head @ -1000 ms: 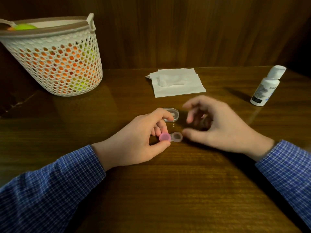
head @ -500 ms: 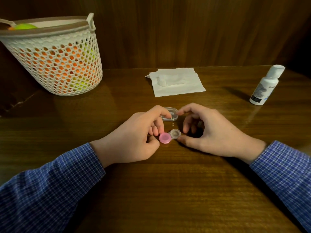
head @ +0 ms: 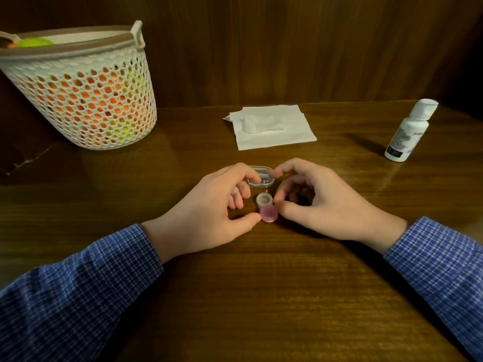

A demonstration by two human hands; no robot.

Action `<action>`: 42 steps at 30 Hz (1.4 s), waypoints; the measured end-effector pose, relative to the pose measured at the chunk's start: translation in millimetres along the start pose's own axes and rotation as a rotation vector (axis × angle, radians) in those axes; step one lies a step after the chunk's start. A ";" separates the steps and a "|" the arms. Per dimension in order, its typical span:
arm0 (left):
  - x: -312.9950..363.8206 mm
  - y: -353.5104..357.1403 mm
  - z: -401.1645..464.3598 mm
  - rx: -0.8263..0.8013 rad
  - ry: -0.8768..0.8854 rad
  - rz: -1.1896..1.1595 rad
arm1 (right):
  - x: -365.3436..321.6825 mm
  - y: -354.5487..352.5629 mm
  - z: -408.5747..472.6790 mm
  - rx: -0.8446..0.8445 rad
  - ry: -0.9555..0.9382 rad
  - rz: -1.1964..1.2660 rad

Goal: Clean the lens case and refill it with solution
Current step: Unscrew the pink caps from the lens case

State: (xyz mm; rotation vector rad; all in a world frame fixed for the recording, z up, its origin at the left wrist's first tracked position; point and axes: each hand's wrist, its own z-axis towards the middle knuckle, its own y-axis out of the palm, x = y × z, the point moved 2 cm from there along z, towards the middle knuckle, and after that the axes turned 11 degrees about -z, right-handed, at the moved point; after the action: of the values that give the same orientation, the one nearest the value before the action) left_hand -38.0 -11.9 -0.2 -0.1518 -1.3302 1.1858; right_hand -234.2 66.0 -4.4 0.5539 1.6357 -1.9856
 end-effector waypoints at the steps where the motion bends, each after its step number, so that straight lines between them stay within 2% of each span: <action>1: -0.1 -0.1 0.0 0.012 0.001 0.008 | -1.4 0.0 -0.4 -0.002 -0.003 -0.002; 7: -1.6 0.6 0.9 0.036 -0.006 -0.005 | -8.4 5.0 -1.9 -0.025 -0.046 -0.098; 16: -4.1 -3.3 0.7 -0.036 -0.051 -0.122 | -5.7 3.6 -1.7 -0.059 -0.069 -0.034; 23: -4.6 -0.7 0.0 -0.026 -0.047 -0.161 | -4.6 1.7 -2.5 -0.073 -0.080 -0.037; 30: -4.0 0.2 0.7 0.020 -0.066 -0.168 | -14.9 2.6 -2.2 -0.039 -0.064 -0.312; 36: -4.7 -1.2 2.9 0.031 -0.109 -0.193 | -15.3 2.3 1.2 -0.041 -0.056 -0.252; 42: -3.2 -2.9 3.9 0.017 -0.127 -0.177 | -15.0 1.8 3.0 -0.073 -0.090 -0.296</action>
State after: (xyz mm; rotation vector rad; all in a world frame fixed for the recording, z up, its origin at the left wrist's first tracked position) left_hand -38.8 -17.5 0.9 0.0539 -1.4136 1.0698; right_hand -221.2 64.6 3.8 0.2008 1.8102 -2.1108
